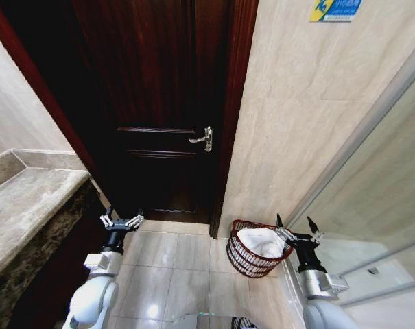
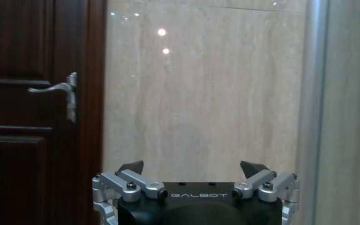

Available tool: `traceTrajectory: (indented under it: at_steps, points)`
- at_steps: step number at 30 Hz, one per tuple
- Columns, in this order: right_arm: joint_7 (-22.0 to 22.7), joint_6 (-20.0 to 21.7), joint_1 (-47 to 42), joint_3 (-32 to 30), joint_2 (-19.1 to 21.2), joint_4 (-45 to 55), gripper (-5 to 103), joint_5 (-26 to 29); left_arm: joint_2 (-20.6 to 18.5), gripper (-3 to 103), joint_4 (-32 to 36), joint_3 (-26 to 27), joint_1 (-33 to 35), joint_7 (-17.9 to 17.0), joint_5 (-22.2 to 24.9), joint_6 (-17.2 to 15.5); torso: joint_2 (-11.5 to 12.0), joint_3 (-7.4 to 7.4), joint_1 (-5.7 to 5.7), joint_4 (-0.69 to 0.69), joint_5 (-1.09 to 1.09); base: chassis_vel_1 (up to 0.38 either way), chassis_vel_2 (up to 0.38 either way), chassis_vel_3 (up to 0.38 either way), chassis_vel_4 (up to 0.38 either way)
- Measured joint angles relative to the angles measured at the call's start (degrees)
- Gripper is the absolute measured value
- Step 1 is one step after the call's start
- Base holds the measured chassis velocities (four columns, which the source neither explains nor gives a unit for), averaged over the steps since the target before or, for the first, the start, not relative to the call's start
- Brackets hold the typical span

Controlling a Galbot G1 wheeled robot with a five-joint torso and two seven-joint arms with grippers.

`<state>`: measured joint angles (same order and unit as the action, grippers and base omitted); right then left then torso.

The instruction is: Discard the used towel into the hamper.

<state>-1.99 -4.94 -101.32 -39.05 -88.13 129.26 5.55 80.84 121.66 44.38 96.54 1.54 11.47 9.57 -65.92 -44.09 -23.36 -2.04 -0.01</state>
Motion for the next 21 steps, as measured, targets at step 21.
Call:
traceTrajectory:
  at_steps: [21]
  points:
    - [2.3, -0.9, -0.8, 0.9, -0.2, 0.0, 100, 0.3, 0.5, 100, 1.8, -3.6, -1.0, -0.3, 2.5, -1.9, -6.4, -3.54, -2.89, 0.0, 0.01, 0.0, 0.0, 0.0, 0.0]
